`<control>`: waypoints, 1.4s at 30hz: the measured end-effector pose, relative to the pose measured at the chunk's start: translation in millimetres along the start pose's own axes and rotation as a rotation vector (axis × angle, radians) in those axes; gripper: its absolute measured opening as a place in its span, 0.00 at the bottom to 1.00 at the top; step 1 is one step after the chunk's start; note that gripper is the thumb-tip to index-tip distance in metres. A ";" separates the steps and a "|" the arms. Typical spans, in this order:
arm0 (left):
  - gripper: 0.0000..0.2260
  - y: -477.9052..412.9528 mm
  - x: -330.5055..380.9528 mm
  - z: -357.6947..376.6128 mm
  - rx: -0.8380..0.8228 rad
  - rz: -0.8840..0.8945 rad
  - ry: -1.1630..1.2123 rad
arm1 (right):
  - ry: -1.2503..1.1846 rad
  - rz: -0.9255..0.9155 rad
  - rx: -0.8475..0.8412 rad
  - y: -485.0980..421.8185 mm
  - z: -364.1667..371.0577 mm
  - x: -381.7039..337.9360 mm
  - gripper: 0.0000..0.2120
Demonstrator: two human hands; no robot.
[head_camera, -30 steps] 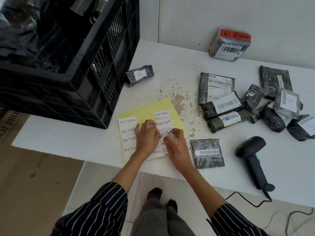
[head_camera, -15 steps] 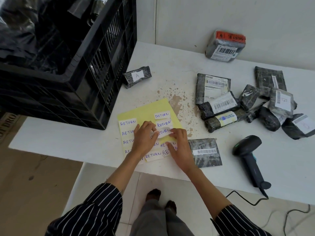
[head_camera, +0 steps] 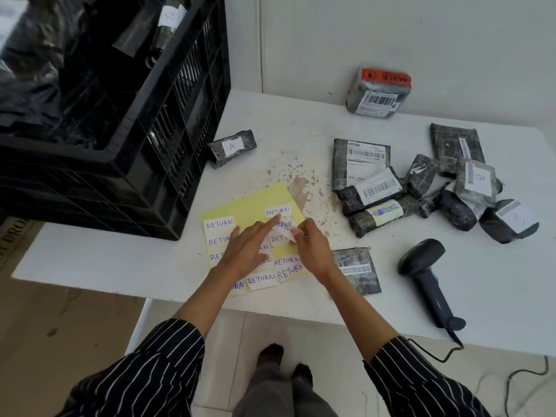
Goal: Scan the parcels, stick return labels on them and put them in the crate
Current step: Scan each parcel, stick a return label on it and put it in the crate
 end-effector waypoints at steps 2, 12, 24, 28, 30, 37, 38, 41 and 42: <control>0.46 -2.4 2.4 -2.9 -0.008 0.026 -0.056 | -0.138 0.031 -0.033 0.9 -4.3 -3.5 0.07; 0.43 -7.5 15.7 5.3 0.135 0.124 -0.304 | 0.254 -0.017 0.012 34.5 -101.4 49.3 0.08; 0.26 33.0 119.0 94.8 0.250 0.449 -0.129 | 0.343 -0.096 -0.025 56.1 -110.7 101.3 0.06; 0.32 35.1 122.0 105.1 0.182 0.351 -0.146 | 0.299 -0.107 0.161 57.5 -96.8 110.7 0.05; 0.34 33.3 122.2 106.9 0.175 0.331 -0.153 | 0.286 -0.118 0.246 59.2 -91.0 112.6 0.04; 0.33 23.7 117.9 123.4 0.111 0.344 -0.289 | 0.345 -0.176 0.430 62.0 -75.3 115.3 0.11; 0.33 23.4 118.3 124.1 0.098 0.348 -0.294 | 0.320 -0.169 0.430 61.6 -75.2 116.1 0.13; 0.28 23.3 114.3 127.4 0.069 0.367 -0.286 | 0.315 -0.132 0.430 59.4 -75.2 116.2 0.22; 0.23 23.2 112.7 128.9 0.074 0.385 -0.285 | 0.317 -0.125 0.438 58.4 -74.6 115.9 0.22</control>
Point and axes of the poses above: each hand's wrist, its own y-axis away from the middle knuckle, its own z-axis out of the palm, x = y × z, the point moved 2 cm from there along -y, towards the middle knuckle, and after that the axes turned 6 degrees about z, right-handed, at the moved point
